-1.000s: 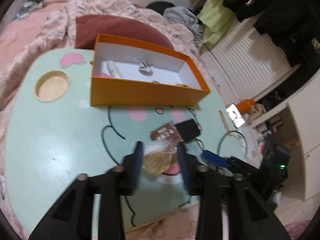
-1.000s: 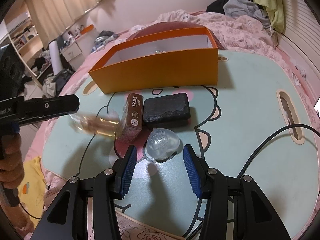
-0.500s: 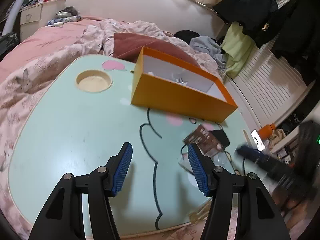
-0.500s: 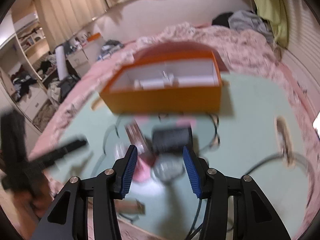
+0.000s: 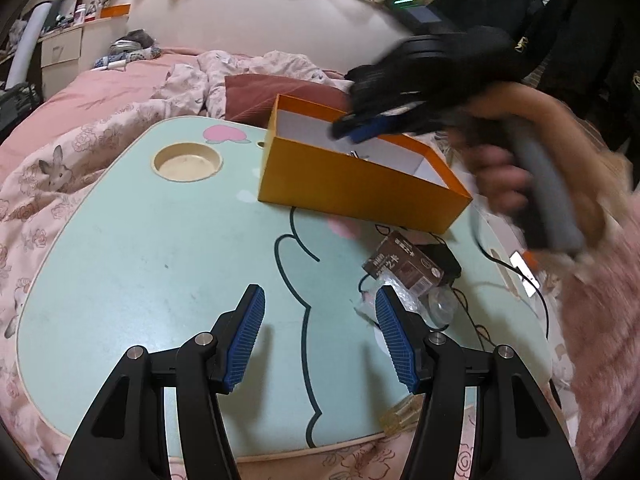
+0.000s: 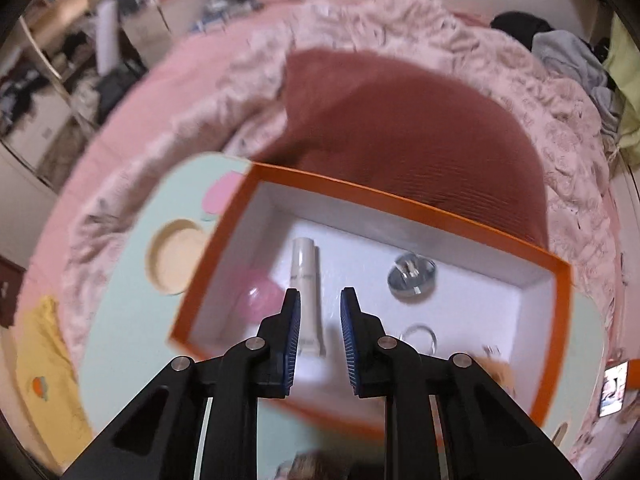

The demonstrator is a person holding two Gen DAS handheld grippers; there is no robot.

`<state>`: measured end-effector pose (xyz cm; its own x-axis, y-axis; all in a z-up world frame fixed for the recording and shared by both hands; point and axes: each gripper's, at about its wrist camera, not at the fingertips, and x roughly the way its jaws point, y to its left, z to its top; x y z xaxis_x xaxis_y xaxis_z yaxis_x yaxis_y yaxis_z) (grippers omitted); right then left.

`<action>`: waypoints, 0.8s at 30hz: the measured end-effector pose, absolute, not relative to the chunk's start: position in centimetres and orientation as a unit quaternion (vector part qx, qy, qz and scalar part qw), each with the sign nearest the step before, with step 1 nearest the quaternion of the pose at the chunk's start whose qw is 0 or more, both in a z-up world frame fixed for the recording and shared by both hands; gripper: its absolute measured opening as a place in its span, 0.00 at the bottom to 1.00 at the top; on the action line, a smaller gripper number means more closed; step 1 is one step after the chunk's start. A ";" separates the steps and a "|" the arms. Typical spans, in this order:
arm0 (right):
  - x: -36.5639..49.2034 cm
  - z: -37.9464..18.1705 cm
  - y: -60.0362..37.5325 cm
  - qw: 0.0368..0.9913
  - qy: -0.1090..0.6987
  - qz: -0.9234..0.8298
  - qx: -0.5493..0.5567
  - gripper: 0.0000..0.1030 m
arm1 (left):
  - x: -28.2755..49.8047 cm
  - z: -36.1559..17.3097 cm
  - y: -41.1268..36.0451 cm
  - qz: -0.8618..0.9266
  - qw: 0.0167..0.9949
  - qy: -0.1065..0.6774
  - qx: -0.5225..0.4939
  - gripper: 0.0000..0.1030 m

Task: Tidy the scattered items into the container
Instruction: 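Grasp the white tube in the box with the right gripper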

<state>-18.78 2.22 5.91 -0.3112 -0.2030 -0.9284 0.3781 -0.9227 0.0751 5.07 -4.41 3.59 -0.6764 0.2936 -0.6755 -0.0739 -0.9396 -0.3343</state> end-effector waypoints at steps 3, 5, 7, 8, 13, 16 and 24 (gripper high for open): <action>-19.9 4.4 1.4 0.181 0.070 -0.794 0.576 0.19 | 5.2 3.6 -4.5 0.905 0.105 -0.144 -0.387 0.57; -20.5 3.8 0.8 0.161 0.094 -0.797 0.575 0.20 | 5.3 3.6 -4.5 0.903 0.108 -0.147 -0.388 0.57; -20.9 4.0 0.2 0.161 0.098 -0.798 0.573 0.20 | 5.1 3.4 -4.4 0.901 0.110 -0.148 -0.394 0.57; -21.0 3.9 0.1 0.168 0.090 -0.792 0.580 0.20 | 5.0 3.3 -4.4 0.899 0.111 -0.148 -0.396 0.57; -20.4 2.3 -1.7 0.185 0.124 -0.765 0.604 0.19 | 5.1 3.2 -4.3 0.899 0.112 -0.149 -0.397 0.57; -20.2 2.2 -1.6 0.179 0.118 -0.774 0.596 0.17 | 5.1 3.3 -4.4 0.900 0.111 -0.149 -0.395 0.57; -18.7 6.1 1.9 0.156 0.065 -0.830 0.532 0.16 | 5.0 3.2 -4.6 0.899 0.110 -0.154 -0.396 0.57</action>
<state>-18.70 1.88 6.11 -0.3850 -0.1889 -0.9034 0.3283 -0.9428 0.0573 5.02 -4.63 3.20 -0.6619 0.3189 -0.6784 -0.0753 -0.9287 -0.3631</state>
